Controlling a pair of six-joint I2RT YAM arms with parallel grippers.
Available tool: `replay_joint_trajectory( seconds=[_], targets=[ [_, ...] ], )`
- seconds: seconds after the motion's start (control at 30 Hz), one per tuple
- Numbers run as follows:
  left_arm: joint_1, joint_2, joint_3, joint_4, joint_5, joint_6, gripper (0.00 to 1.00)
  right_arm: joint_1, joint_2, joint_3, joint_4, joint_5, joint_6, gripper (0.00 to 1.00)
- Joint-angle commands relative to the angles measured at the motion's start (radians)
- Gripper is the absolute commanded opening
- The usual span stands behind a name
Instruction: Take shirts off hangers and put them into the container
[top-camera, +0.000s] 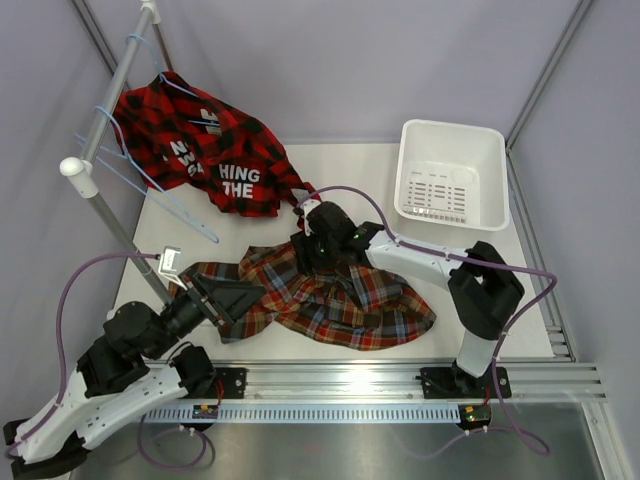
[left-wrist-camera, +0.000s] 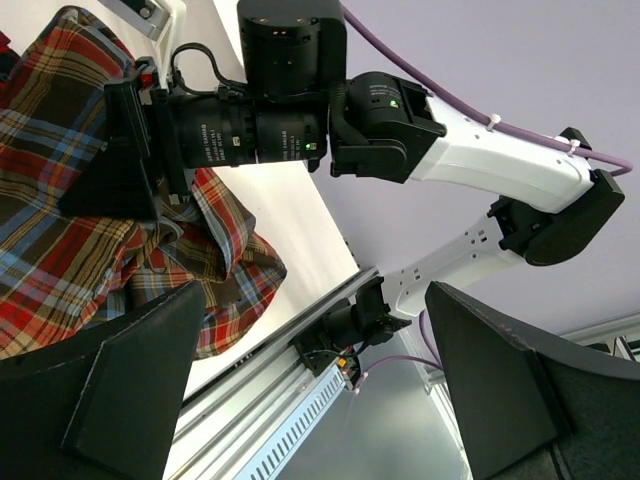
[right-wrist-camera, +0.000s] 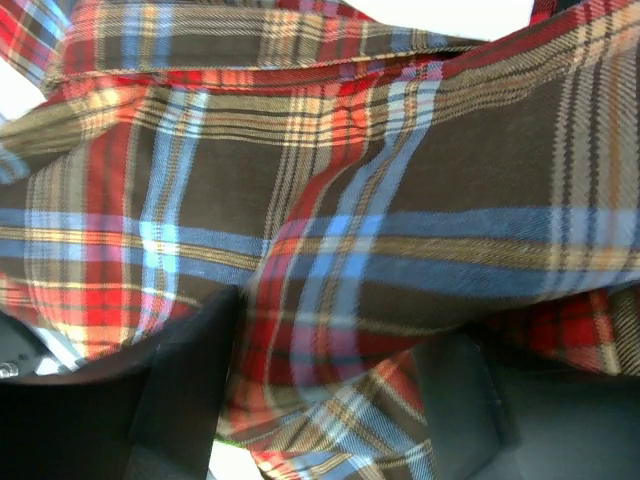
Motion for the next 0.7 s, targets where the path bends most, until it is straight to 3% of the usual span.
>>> replay_joint_trajectory(
  seconds=[0.0, 0.07, 0.27, 0.4, 0.5, 0.67],
  targets=[
    [-0.001, 0.016, 0.058, 0.003, -0.017, 0.007, 0.99, 0.013, 0.006, 0.026, 0.065, 0.000, 0.017, 0.45],
    [-0.001, 0.019, 0.060, 0.001, -0.016, 0.008, 0.99, 0.014, 0.000, 0.028, 0.051, 0.033, 0.010, 0.00],
    [-0.001, 0.019, 0.044, 0.030, 0.007, 0.010, 0.99, 0.016, -0.280, 0.031, 0.080, 0.276, -0.123, 0.00],
    [-0.001, 0.025, 0.040, 0.058, 0.042, 0.012, 0.99, 0.022, -0.512, 0.080, 0.192, 0.480, -0.402, 0.00],
    [-0.001, 0.036, 0.028, 0.075, 0.062, 0.010, 0.99, 0.022, -0.616, 0.109, 0.369, 0.457, -0.610, 0.00],
    [-0.001, 0.051, 0.001, 0.134, 0.107, 0.012, 0.99, 0.025, -0.672, 0.276, 0.401, 0.408, -0.846, 0.00]
  ],
)
